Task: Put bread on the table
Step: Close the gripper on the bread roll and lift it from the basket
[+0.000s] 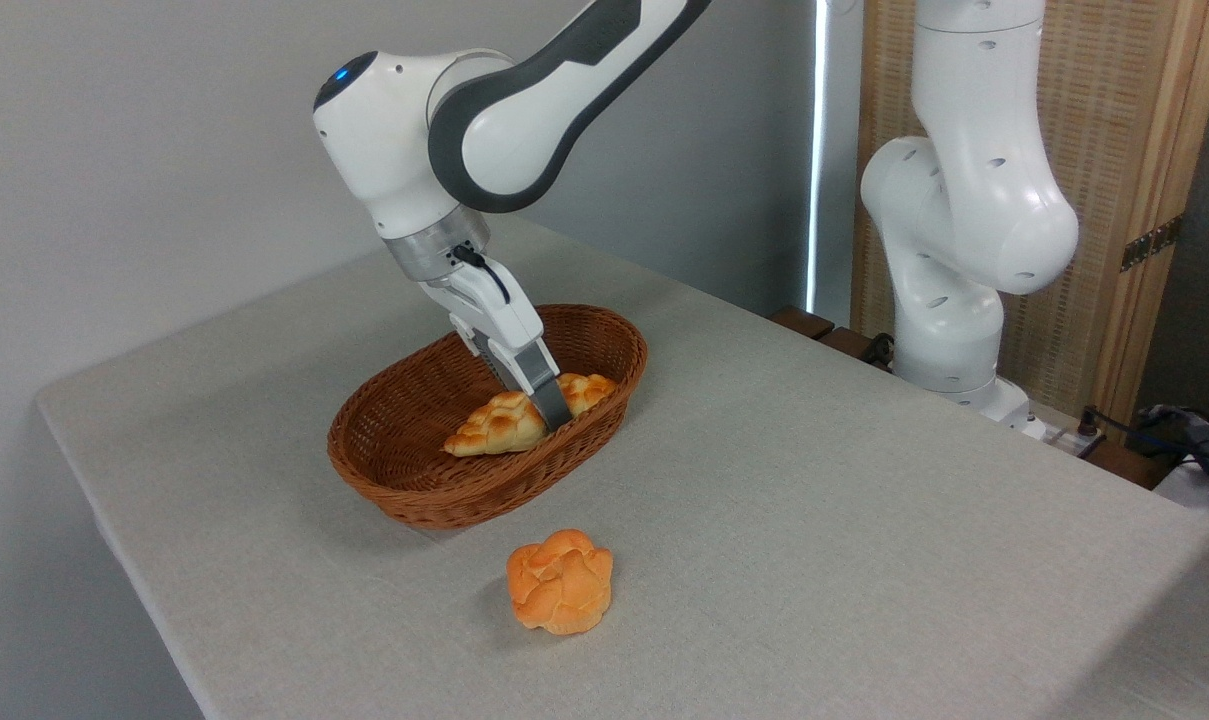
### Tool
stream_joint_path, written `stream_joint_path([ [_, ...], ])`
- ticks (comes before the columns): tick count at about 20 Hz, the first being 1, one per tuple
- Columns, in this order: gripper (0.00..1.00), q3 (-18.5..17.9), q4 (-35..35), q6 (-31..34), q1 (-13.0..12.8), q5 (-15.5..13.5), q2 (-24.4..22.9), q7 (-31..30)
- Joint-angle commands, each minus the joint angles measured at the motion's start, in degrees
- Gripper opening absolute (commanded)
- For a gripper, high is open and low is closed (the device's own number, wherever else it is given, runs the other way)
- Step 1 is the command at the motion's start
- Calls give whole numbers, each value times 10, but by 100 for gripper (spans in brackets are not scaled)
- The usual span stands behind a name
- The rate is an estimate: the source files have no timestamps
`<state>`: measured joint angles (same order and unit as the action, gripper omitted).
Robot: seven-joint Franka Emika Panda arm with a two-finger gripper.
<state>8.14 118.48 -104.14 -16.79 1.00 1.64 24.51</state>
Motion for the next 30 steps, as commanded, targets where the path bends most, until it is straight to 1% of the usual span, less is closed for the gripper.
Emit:
stream_joint_path([
  [1, 51, 0, -1, -11, -1, 4, 6, -4],
  [12, 51, -2, -3, -8, -1, 4, 4, -2],
  [14, 51, -5, -9, 3, 0, 4, -1, 4],
  [16, 51, -6, -39, 38, 6, 3, -3, 19],
  [18, 52, -8, -69, 66, 6, 3, -2, 22],
  [22, 52, -4, -93, 81, 5, 2, -8, 19],
  [24, 53, -7, -119, 104, 5, -1, -19, 20],
  [26, 55, -17, -146, 119, 8, -1, -20, 21],
  [28, 55, -41, -165, 129, 8, 1, -20, 22],
  [30, 55, -65, -171, 144, 8, 4, -23, 23],
])
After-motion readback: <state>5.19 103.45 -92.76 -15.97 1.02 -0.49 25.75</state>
